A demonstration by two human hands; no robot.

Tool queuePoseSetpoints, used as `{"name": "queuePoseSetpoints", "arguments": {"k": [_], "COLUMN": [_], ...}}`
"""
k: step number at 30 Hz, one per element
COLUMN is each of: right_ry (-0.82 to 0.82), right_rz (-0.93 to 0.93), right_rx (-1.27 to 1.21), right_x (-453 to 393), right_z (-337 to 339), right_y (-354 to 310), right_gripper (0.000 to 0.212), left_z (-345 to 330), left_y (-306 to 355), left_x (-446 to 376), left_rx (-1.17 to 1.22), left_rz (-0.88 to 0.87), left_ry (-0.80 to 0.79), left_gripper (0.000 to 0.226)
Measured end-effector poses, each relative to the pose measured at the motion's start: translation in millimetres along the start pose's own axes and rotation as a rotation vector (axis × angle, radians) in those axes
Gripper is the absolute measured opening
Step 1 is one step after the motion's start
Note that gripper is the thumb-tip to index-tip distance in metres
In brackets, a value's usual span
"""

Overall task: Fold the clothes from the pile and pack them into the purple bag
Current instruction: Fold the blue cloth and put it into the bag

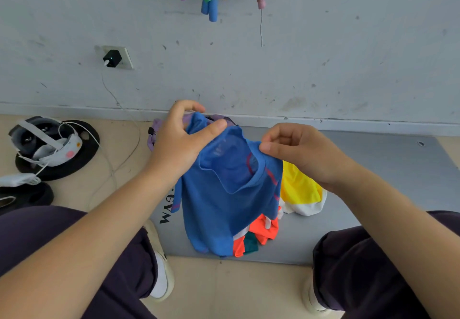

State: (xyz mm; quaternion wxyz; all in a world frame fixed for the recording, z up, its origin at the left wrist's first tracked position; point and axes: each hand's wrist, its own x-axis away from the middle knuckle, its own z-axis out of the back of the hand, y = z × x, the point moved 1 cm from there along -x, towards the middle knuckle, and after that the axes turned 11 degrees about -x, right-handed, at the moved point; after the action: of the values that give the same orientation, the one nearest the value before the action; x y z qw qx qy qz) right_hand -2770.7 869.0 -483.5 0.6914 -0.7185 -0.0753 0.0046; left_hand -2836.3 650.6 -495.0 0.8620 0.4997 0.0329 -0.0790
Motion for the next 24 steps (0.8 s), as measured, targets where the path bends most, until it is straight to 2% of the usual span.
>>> {"name": "queuePoseSetpoints", "arguments": {"k": [1, 3, 5, 7, 12, 15, 19, 21, 24], "right_ry": [0.013, 0.022, 0.011, -0.010, -0.017, -0.075, -0.074, -0.013, 0.007], "right_rz": [0.015, 0.042, 0.065, 0.082, 0.076, -0.003, -0.103, -0.051, 0.119], "right_rx": [-0.003, 0.000, 0.000, -0.001, 0.024, 0.137, 0.514, 0.528, 0.451], "right_x": [0.5, 2.1, 3.5, 4.7, 4.7, 3.2, -0.7, 0.1, 1.9], "right_z": [-0.9, -4.1, -8.0, -11.9, -14.2, -10.2, -2.1, -3.9, -13.3], "right_y": [-0.8, -2.6, -3.8, -4.2, -2.9, -2.5, 6.2, 7.3, 5.1], "right_gripper": [0.007, 0.006, 0.005, 0.005, 0.006, 0.019, 0.017, 0.019, 0.030], "left_z": [0.9, -1.8, -9.4, -15.6, -18.8, -10.9, 2.0, 5.1, 6.0], "left_y": [3.2, 7.5, 9.4, 9.6, 9.1, 10.3, 12.0, 12.1, 17.5], "left_x": [1.7, 6.8, 15.0, 22.0, 22.7, 18.1, 11.3, 11.7, 16.6], "left_rx": [0.004, -0.035, -0.107, -0.084, 0.192, 0.136, 0.014, -0.032, -0.050], "left_rz": [-0.065, -0.136, -0.123, -0.034, 0.082, 0.052, -0.073, -0.141, -0.223], "left_ry": [-0.010, -0.143, -0.368, -0.495, -0.446, -0.364, -0.302, -0.291, -0.269], "left_gripper": [0.031, 0.047, 0.066, 0.066, 0.010, 0.025, 0.027, 0.028, 0.010]}}
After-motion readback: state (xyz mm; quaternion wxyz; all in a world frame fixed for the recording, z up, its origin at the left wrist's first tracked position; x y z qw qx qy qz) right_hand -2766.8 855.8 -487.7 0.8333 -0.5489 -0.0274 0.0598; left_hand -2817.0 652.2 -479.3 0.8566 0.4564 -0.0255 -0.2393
